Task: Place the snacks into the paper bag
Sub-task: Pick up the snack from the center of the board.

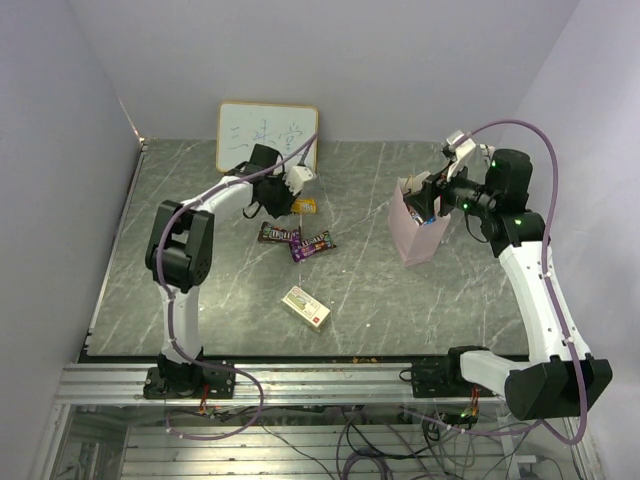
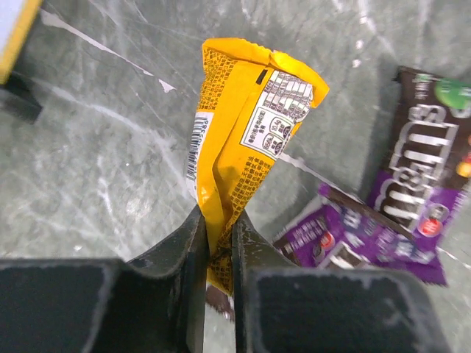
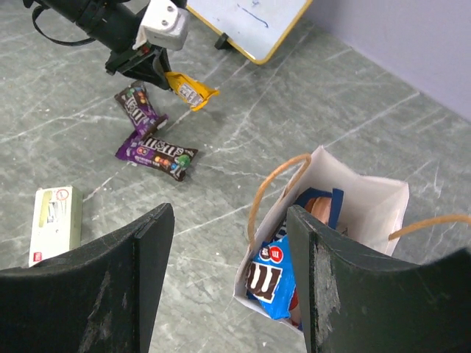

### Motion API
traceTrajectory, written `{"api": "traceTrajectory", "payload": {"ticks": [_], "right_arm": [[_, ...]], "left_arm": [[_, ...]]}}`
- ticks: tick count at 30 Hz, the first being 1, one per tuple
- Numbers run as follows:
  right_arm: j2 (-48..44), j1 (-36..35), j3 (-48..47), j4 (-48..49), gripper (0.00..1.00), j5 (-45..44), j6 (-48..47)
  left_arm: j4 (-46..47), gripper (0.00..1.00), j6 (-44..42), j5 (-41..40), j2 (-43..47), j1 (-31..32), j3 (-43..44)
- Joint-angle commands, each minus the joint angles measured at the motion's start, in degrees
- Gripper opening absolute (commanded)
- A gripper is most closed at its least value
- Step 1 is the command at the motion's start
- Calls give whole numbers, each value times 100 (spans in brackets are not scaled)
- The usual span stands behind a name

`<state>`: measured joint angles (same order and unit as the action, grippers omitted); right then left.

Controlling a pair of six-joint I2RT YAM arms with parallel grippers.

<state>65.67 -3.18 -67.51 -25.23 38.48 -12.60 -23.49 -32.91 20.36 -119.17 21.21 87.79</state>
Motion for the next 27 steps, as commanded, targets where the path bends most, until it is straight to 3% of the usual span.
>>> {"api": "traceTrajectory", "payload": {"ticks": [1,9,17,27], "right_arm": [[28,-94,-510,-195,62,291,-214],[177,-551,-885,-145,62,1157,-453],[607,-1885,-828,422,62,1328,-650],[903,-2924,-602,880,63,1269,-1111]], "left_arm": [[-185,18,-152,418,1012,23,-131],[-846,16,-62,1360,2676,55,-446],[-1390,12,4,1637,4221,601,-792],[-1498,10,332,2007,4802,940,-1071]]}}
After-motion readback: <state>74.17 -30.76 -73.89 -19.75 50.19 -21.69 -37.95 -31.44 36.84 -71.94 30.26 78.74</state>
